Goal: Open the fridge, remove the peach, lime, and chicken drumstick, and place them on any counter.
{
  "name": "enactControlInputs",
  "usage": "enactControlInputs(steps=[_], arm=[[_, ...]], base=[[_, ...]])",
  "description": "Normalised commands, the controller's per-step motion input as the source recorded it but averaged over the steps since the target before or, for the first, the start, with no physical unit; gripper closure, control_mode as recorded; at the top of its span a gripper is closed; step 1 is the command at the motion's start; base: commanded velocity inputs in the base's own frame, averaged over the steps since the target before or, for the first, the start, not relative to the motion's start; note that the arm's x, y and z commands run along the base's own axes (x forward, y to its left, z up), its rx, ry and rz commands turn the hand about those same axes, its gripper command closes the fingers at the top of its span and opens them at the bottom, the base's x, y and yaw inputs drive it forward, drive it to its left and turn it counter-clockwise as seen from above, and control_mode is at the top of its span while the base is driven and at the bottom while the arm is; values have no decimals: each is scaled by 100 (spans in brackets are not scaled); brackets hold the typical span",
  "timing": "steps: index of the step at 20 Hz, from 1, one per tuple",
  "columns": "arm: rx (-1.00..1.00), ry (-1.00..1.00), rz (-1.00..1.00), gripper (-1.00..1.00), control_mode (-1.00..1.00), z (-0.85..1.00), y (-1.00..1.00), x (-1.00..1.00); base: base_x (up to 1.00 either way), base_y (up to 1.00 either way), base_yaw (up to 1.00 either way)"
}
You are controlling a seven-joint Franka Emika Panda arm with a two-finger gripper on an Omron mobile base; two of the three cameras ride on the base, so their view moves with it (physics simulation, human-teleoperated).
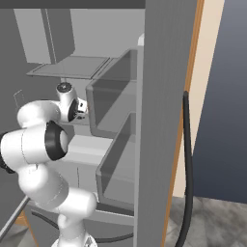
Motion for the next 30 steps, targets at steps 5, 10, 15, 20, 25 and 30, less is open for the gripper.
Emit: enactControlInputs(steps=[5,10,15,20,25,30], arm=[[0,3,0,-100,-100,-21,7,58],[0,1,0,-100,-100,-25,12,52],[0,0,0,-100,-100,-31,10,46],[0,0,0,-100,-100,-27,0,41],[0,0,0,-100,-100,-28,0,33],[0,0,0,-100,-100,-26,0,0]], base=[[0,0,0],[0,0,0],[0,0,0],[0,0,0],[0,0,0],[0,0,0]])
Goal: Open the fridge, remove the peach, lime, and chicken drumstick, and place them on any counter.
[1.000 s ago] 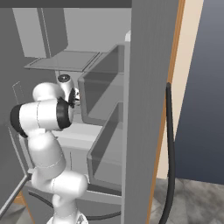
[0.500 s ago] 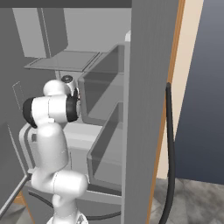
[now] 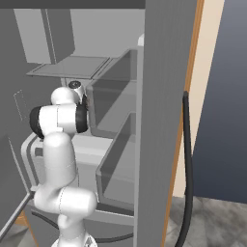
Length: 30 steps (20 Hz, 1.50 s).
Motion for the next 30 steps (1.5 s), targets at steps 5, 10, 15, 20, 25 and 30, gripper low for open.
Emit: enactControlInputs(steps=[5,10,15,20,25,30], arm=[[0,0,0,100,-100,-17,0,-1],[0,0,0,100,-100,0,0,0],[-1,0,0,100,-100,0,0,-37],[0,-2,10,100,-100,29,0,-74],[0,-7,15,100,-100,50,-4,-92],[0,-7,11,100,-100,65,-16,-100]], base=[[0,0,0],[0,0,0],[0,0,0],[0,0,0],[0,0,0],[0,0,0]])
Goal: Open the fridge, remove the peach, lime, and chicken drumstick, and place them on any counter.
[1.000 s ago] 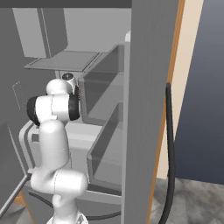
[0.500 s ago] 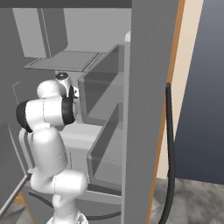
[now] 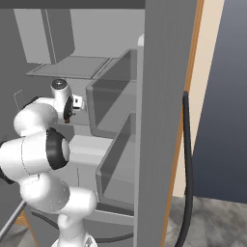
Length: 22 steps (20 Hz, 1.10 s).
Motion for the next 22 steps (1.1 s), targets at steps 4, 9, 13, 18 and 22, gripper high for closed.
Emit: enactControlInputs(steps=[4,9,13,18,22], arm=[[-5,0,6,100,-100,65,-18,-100],[-14,0,2,100,-100,79,-25,-100],[-18,6,3,100,-100,78,-27,-100],[-7,8,2,100,-100,80,-28,-100],[0,8,5,100,-100,76,-20,-83]], base=[[0,0,0],[0,0,0],[0,0,0],[0,0,0],[0,0,0]])
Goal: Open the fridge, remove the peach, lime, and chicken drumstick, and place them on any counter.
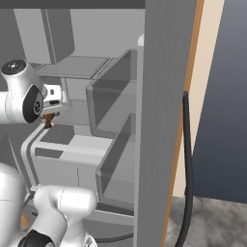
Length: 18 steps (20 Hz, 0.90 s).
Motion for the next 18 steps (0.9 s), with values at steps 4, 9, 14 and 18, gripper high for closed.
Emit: enactControlInputs(steps=[4,9,14,18], arm=[[0,6,4,100,-100,49,-19,-74],[0,3,0,100,-100,5,-18,-34],[0,0,0,100,-100,0,0,-1],[0,-2,0,100,-100,0,0,-36]], base=[[0,0,0],[0,0,0],[0,0,0],[0,0,0]])
